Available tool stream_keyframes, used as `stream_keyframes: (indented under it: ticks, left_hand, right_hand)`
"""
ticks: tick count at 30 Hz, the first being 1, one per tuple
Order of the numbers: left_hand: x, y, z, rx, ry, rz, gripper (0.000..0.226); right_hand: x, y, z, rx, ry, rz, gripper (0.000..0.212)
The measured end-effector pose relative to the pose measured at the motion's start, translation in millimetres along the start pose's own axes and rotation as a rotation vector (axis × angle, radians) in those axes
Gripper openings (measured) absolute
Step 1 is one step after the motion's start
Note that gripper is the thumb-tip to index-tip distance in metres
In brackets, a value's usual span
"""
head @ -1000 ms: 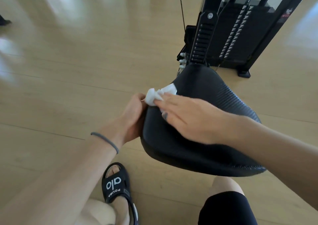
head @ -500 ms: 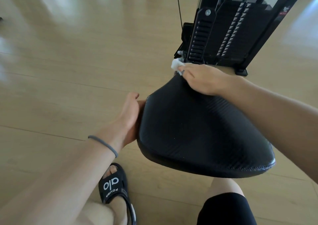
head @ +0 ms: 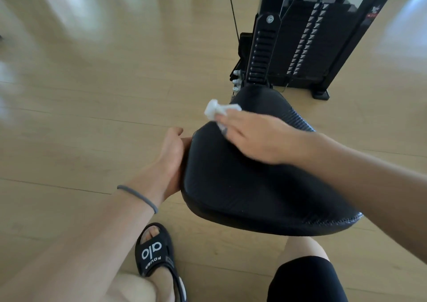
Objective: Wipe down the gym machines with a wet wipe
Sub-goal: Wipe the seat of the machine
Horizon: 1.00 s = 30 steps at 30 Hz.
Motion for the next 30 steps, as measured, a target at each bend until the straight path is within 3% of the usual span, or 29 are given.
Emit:
stream_keyframes:
  ticks: [2, 5, 9, 13, 17, 21, 24, 28, 30]
  left_hand:
    - [-0.7, 0.4, -1.7, 0.007, -0.026, 0.002, 0.064]
    - [-0.6, 0.7, 1.7, -0.001, 0.010, 0.004, 0.059]
    - [-2.0, 6.6, 3.0, 0.047, 0.061, 0.006, 0.025]
    - [4.5, 9.6, -2.6, 0.095, 0.103, 0.064, 0.055]
    - [-1.5, 14.7, -5.5, -0.015, -0.050, 0.066, 0.064]
    - [-10.5, 31.5, -10.5, -0.163, -0.228, 0.166, 0.064]
    - [-12.6, 40.3, -5.2, -0.176, -0.333, 0.271, 0.061]
    - [-8.2, 43.9, -1.1, -0.196, -0.381, 0.411, 0.054]
    - [-8.6, 45.0, -2.3, -0.205, -0.378, 0.457, 0.056]
  right_hand:
    - [3.0, -18.7, 14.6, -0.091, 0.054, -0.009, 0.041]
    - [-16.8, -19.3, -32.3, 0.065, 0.054, -0.013, 0.047]
    - [-32.6, 23.4, -80.3, 0.215, 0.070, -0.007, 0.054]
    - [-27.1, 51.6, -83.8, 0.281, 0.114, 0.007, 0.058]
    - [-24.0, 96.4, -73.0, 0.334, 0.188, 0.050, 0.060]
    - [-7.8, 111.9, 1.1, 0.074, 0.019, 0.057, 0.045]
    - [-4.4, 93.2, 2.1, -0.008, 0.030, 0.097, 0.047]
    - [-38.7, 114.3, -87.6, 0.288, 0.110, 0.157, 0.055]
    - [-32.8, 133.8, -87.1, 0.353, 0.023, 0.120, 0.059]
Point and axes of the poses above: each hand's wrist, its own y-axis away from the middle knuckle, its own x-axis out of the back of the hand, z = x × y, the point moved 6 cm from there along -y, towards the middle knuckle, and after that the axes turned 4 degrees about x, right-handed, at the moved point
